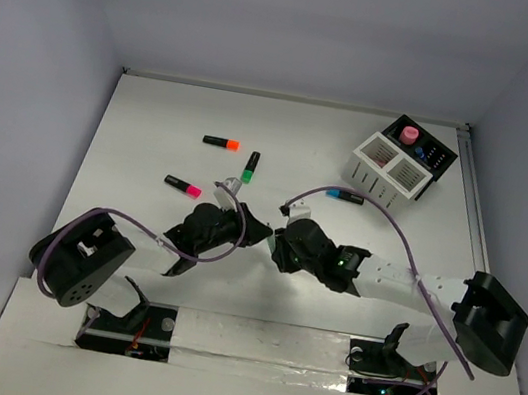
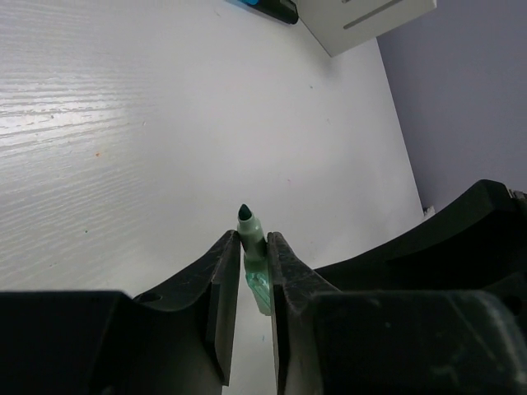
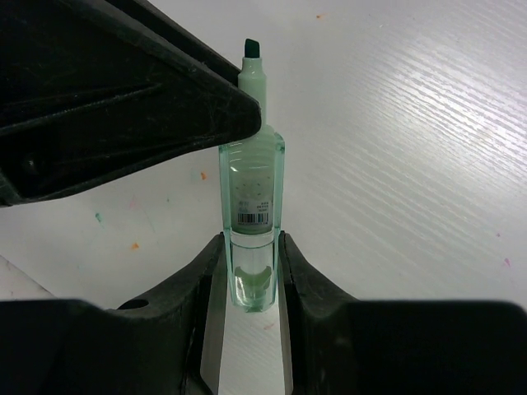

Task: Sort the stationery into containers
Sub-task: Pick up the pen from the center of the board.

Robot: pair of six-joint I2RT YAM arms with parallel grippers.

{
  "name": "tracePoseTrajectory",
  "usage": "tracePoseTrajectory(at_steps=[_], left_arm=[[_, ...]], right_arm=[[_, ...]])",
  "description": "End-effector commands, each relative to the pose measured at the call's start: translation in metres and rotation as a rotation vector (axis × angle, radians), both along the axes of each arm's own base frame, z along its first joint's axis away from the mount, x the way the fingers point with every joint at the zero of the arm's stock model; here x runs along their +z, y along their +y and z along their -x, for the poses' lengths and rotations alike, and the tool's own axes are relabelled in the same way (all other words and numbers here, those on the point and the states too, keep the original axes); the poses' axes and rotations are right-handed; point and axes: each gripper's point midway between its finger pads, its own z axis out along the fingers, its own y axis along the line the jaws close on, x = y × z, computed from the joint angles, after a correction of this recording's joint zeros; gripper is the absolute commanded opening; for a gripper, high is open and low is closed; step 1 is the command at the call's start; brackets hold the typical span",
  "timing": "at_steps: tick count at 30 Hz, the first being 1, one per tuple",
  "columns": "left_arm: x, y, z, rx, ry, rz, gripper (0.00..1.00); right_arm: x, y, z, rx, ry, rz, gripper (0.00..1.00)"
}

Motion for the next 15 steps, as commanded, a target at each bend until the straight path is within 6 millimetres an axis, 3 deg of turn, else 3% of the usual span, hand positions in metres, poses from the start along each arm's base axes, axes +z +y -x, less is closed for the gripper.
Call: tracePoseTrajectory(at_steps=[1, 6, 9, 15], left_arm=[[0.029, -0.012, -0.012, 0.007, -0.086, 0.062, 0.14], [0.026, -0.017, -0.011, -0.009, -0.083, 0.057, 0.2], [0.028, -0.019, -0.01, -0.01, -0.097, 0.06, 0.0], [0.034, -0.009, -0.016, 0.047, -0.129, 0.035, 0.0]], right_arm=[[0.021, 0.014, 0.003, 0.04, -0.05, -0.079, 0.0], [0.025, 0.015, 0.004, 0.055, -0.058, -0.096, 0.0], [0.027, 0.017, 0.007, 0.07, -0.057, -0.111, 0.0], [0.025, 0.012, 0.014, 0.087, -0.028, -0.097, 0.0]])
